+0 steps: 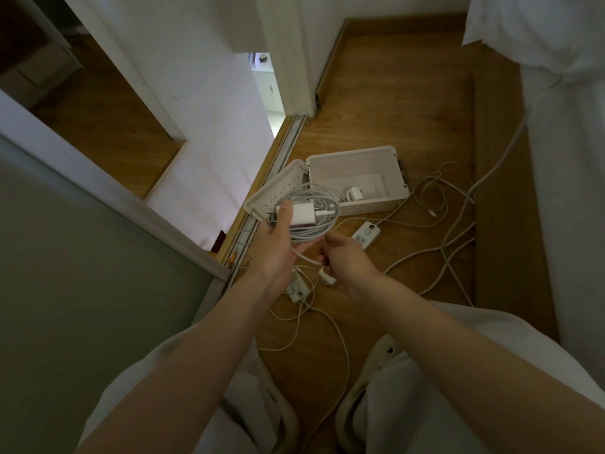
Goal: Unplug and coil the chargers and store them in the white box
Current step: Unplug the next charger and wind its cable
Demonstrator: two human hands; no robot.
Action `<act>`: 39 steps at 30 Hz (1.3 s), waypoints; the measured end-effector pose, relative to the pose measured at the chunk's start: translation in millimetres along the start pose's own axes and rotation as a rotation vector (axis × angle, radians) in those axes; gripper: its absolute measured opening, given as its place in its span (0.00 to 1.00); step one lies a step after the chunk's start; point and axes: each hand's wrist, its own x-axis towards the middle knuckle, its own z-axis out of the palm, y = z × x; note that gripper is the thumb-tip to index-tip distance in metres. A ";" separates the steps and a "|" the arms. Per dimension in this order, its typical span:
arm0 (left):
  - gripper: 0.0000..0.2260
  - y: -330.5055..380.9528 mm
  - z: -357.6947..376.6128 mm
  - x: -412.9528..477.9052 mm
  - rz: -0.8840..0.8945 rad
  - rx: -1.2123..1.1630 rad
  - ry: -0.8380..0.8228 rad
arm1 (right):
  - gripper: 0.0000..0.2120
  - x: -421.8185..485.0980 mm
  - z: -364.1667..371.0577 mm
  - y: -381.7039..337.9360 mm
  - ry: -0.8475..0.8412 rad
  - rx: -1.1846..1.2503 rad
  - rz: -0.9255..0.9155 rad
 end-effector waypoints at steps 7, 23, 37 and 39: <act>0.09 0.8 -2.1 1.3 -0.052 -0.040 -0.017 | 0.20 -1.7 -7.0 -1.5 0.049 -0.098 -0.161; 0.14 -2.5 -10.2 5.9 -0.165 -0.019 -0.057 | 0.17 14.1 -15.3 9.1 0.123 -0.191 -0.477; 0.15 -12.2 -10.8 8.0 -0.123 -0.231 -0.060 | 0.10 11.9 -12.3 -0.4 0.124 -0.177 -0.252; 0.16 -12.7 -11.3 9.7 -0.128 -0.225 -0.060 | 0.11 11.2 -12.8 -2.4 0.109 -0.182 -0.223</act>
